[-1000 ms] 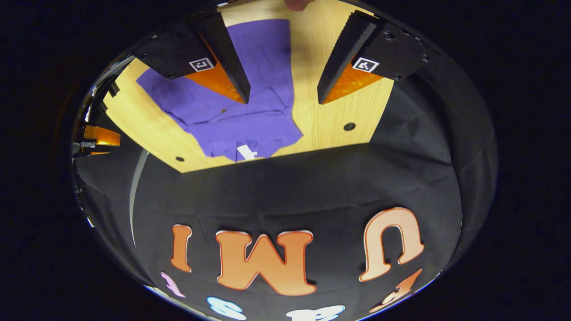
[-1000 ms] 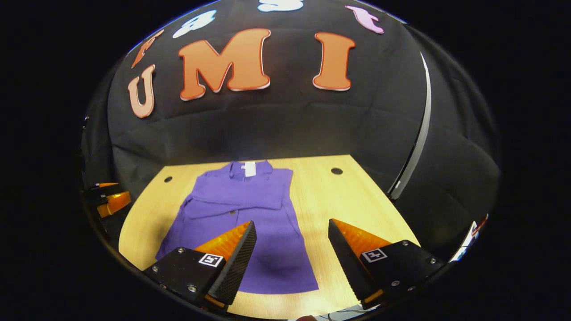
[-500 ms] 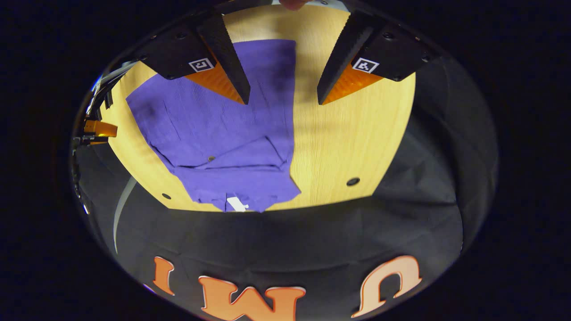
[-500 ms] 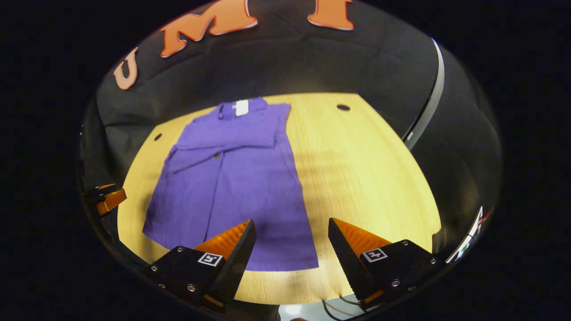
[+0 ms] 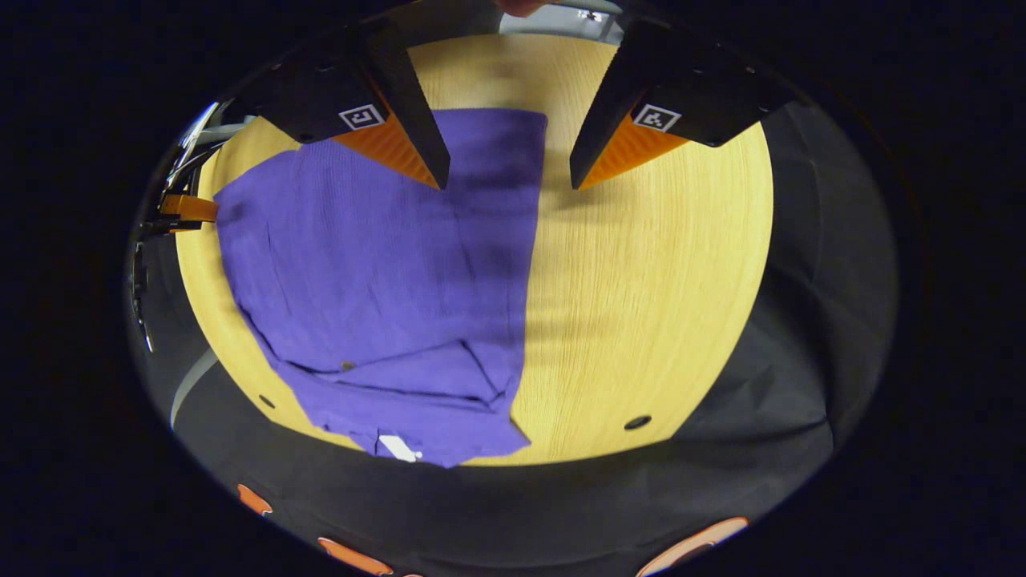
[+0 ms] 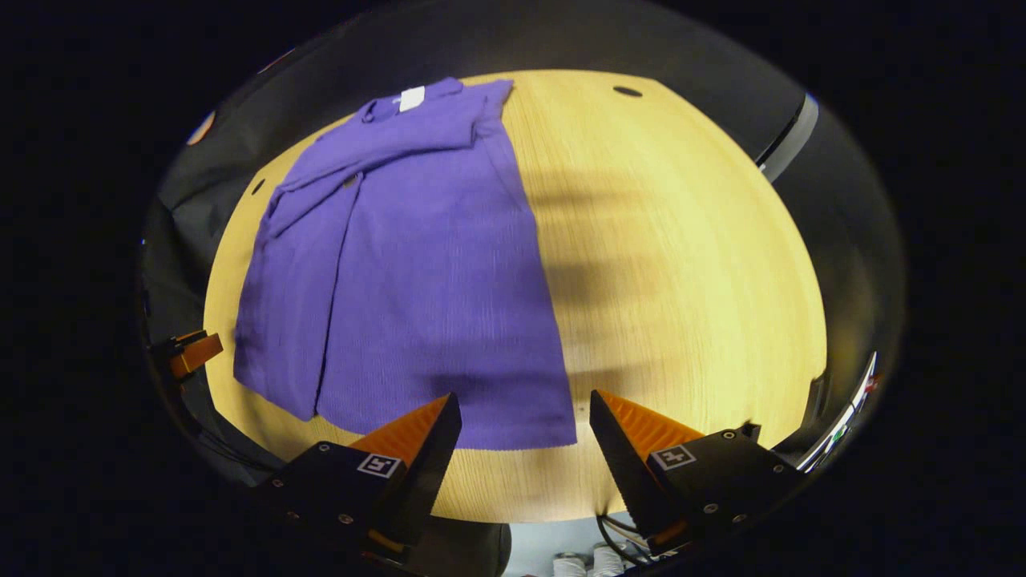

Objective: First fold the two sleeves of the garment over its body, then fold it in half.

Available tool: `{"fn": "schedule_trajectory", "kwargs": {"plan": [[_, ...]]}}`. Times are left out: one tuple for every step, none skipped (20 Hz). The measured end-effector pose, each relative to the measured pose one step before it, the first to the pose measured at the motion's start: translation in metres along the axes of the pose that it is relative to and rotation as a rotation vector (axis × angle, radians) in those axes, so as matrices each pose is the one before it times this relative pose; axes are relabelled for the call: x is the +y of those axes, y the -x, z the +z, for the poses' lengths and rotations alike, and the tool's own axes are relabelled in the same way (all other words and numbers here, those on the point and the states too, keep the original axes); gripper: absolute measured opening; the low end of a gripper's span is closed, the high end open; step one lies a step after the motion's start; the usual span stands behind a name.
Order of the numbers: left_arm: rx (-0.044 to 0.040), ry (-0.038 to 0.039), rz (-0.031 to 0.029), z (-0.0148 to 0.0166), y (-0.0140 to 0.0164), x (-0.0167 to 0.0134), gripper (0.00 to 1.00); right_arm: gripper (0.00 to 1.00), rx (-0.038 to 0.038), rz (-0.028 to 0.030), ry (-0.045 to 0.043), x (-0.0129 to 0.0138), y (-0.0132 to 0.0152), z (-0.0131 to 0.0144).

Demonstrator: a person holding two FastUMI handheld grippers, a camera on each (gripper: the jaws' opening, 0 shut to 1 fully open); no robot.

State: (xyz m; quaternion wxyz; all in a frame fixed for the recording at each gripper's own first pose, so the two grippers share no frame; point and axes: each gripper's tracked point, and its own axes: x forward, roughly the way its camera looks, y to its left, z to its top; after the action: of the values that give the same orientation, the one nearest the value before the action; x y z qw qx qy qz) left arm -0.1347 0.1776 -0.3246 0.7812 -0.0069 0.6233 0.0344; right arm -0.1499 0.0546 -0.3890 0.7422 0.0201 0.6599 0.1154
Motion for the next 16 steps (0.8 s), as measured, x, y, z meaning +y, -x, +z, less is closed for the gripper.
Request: {"fn": "schedule_trajectory", "kwargs": {"plan": [[0.04714, 0.03433, -0.00816, -0.00817, -0.00516, -0.00317, 0.96, 0.97, 0.02731, 0.00485, -0.00588, -0.00069, -0.00284, -0.00417], [0.05404, 0.02134, -0.02126, -0.00998, -0.00455, -0.00256, 0.96, 0.96, 0.01563, 0.00135, -0.00699, -0.00017, -0.00347, -0.0012], [0.04343, 0.01087, -0.01818, -0.00496, -0.00427, -0.0042, 0.97, 0.95, 0.01652, 0.00025, -0.00038, -0.00056, -0.00315, -0.00107], [0.02606, 0.00773, -0.01057, -0.00126, -0.0043, -0.00281, 0.97, 0.95, 0.00801, -0.00089, 0.00041, -0.00134, -0.00207, -0.00043], [0.02908, 0.00614, -0.00797, -0.00003, -0.00386, -0.00292, 0.97, 0.95, 0.00956, 0.00222, 0.00327, -0.00019, -0.00116, 0.00016], [0.02945, 0.00242, -0.00623, -0.00742, -0.00491, 0.00488, 0.97, 0.93, 0.01275, 0.00564, 0.0018, 0.00054, -0.00119, -0.00067], [0.01756, 0.00317, 0.00939, 0.00283, -0.00255, 0.0041, 0.98, 0.93, 0.01118, 0.00224, 0.00068, 0.00016, -0.00104, -0.00087], [0.0118, 0.00567, 0.00726, 0.00262, -0.0007, 0.00271, 0.98, 0.9, 0.01247, -0.00114, 0.00373, -0.0007, -0.00095, -0.00135], [0.02775, -0.00384, 0.00741, 0.0009, -0.00279, 0.00167, 0.98, 0.89, 0.00831, -0.00159, 0.00342, -0.00003, -0.00142, 0.00003], [0.01916, -0.01369, 0.00642, -0.00071, -0.00169, 0.00133, 0.98, 0.88, 0.00937, -0.00292, 0.00812, -0.00016, -0.00072, -0.00052], [0.00227, -0.01472, 0.00051, 0.00191, -0.00143, -0.00164, 0.98, 0.87, 0.00161, -0.00334, 0.00817, -0.00026, -0.00116, 0.00266], [0.00934, -0.01263, 0.0035, 0.00069, -0.0028, -0.00122, 0.97, 0.84, 0.00609, -0.00292, 0.0082, -0.00059, -0.00001, 0.00128], [0.0078, -0.01177, 0.00303, 0.00224, -0.00144, -0.00174, 0.89, 0.83, 0.01192, -0.00132, 0.00678, -0.00024, -0.00072, -0.00106], [0.00437, -0.00568, -0.00151, 0.00263, -0.00299, -0.00114, 0.86, 0.78, 0.01553, -0.00373, 0.00827, -0.00041, -0.00072, -0.00262], [0.00801, 0.00466, 0.00138, 0.00132, -0.00201, -0.00074, 0.82, 0.73, 0.00906, -0.00899, 0.01305, -0.00108, 0.00034, -0.00068], [0.00983, 0.00742, -0.00136, -0.00098, -0.00315, -0.0006, 0.82, 0.67, 0.00445, 0.00664, 0.00459, 0.00306, -0.0004, -0.00066]]}}
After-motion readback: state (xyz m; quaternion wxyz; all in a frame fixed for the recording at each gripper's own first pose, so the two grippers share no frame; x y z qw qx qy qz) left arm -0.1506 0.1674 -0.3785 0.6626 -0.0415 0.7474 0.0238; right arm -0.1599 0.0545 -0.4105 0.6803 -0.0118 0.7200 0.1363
